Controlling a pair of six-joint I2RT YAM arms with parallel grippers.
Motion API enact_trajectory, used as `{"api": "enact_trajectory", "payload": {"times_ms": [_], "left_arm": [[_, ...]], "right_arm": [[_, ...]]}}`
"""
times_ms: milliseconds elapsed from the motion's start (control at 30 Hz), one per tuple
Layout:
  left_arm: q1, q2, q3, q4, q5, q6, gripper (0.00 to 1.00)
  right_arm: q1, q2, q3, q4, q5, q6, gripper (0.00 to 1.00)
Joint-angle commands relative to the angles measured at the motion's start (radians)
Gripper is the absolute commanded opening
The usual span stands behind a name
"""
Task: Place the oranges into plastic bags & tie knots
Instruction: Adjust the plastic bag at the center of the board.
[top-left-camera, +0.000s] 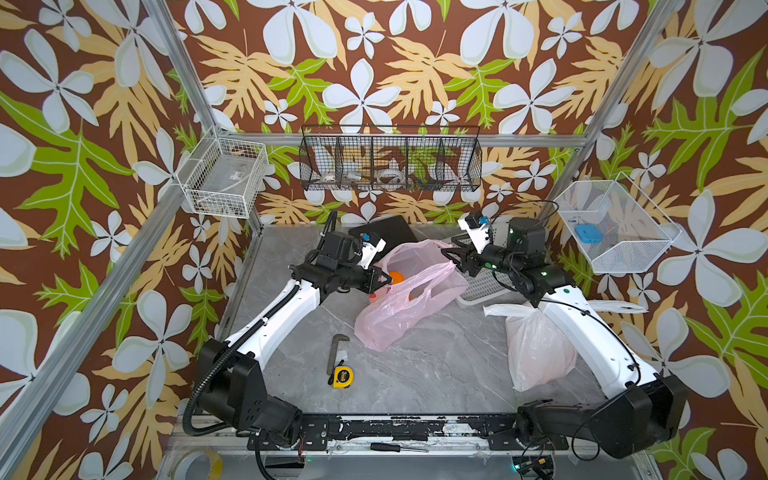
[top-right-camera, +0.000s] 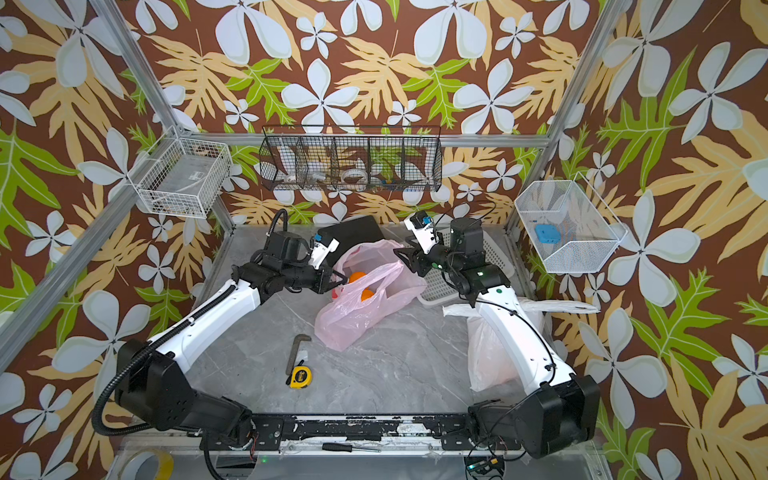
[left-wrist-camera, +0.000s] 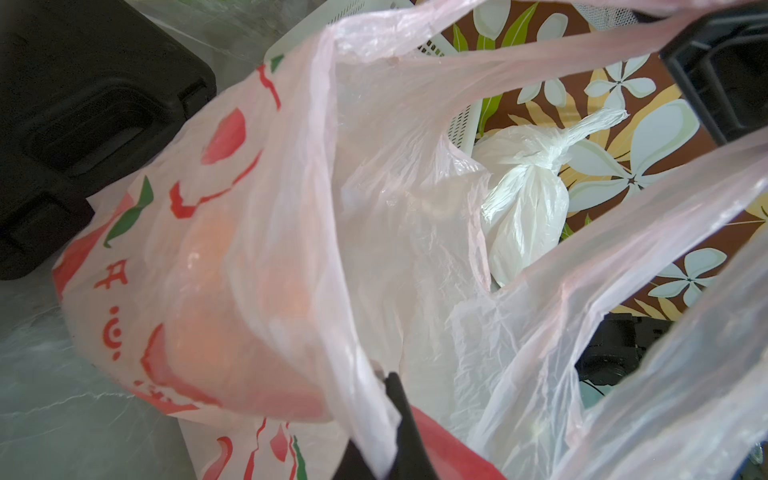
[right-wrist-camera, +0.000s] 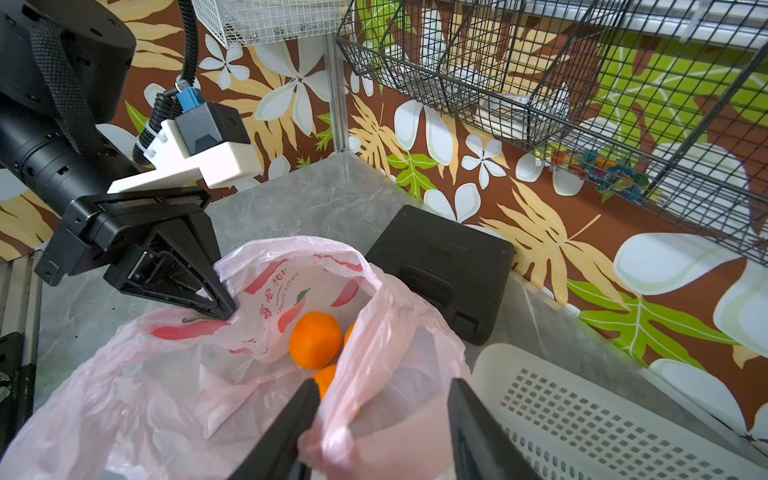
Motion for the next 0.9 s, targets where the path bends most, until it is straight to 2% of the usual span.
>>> {"api": "enact_trajectory", "payload": {"times_ms": [0,100,133,167,233,267,333,367,400,433,533,600,667,767,867], "left_arm": [[0.001,-0.003,0.005,0.007,0.006,0.008,0.00],[0.003,-0.011,0.005,0.008,0.005,0.007,0.00],[0.002,-0.019,0.006,0.013,0.002,0.004,0.06],[0.003,-0.030,0.007,0.018,-0.004,-0.002,0.14],[0.002,-0.072,0.006,0.050,-0.025,-0.017,0.41],[0.001,-0.098,0.003,0.068,-0.046,-0.026,0.50],[0.002,-0.164,-0.004,0.102,-0.144,-0.046,0.74],[0.001,-0.197,-0.006,0.108,-0.197,-0.051,0.83],[0.001,-0.241,-0.020,0.124,-0.261,-0.058,0.93],[0.001,-0.291,-0.043,0.153,-0.324,-0.066,1.00],[-0.062,-0.417,-0.120,0.216,-0.512,-0.029,1.00],[-0.192,-0.485,-0.171,0.239,-0.683,0.058,1.00],[-0.284,-0.526,-0.219,0.273,-0.753,0.101,1.00],[-0.365,-0.578,-0.294,0.341,-0.823,0.109,1.00],[-0.538,-0.603,-0.351,0.470,-1.006,0.154,1.00]], "right_arm": [[0.000,0.005,0.005,-0.001,-0.021,-0.001,0.45],[0.000,0.005,0.013,0.001,-0.043,0.021,0.28],[0.000,0.005,0.018,0.001,-0.046,0.031,0.28],[0.000,0.002,0.021,0.002,-0.046,0.042,0.26],[0.001,-0.002,0.032,0.001,-0.027,0.084,0.17],[0.000,-0.002,0.038,-0.001,-0.027,0.106,0.16],[0.004,0.004,0.059,-0.021,-0.010,0.167,0.11],[0.006,0.010,0.071,-0.035,0.017,0.196,0.05],[0.011,0.016,0.084,-0.060,0.041,0.225,0.03],[0.016,0.020,0.095,-0.084,0.066,0.244,0.03],[0.033,0.020,0.113,-0.118,0.173,0.317,0.00],[0.032,0.035,0.136,-0.148,0.190,0.374,0.00],[0.036,0.049,0.160,-0.169,0.191,0.397,0.00],[0.037,0.063,0.187,-0.191,0.228,0.415,0.00],[0.037,0.076,0.214,-0.209,0.245,0.418,0.00]]}}
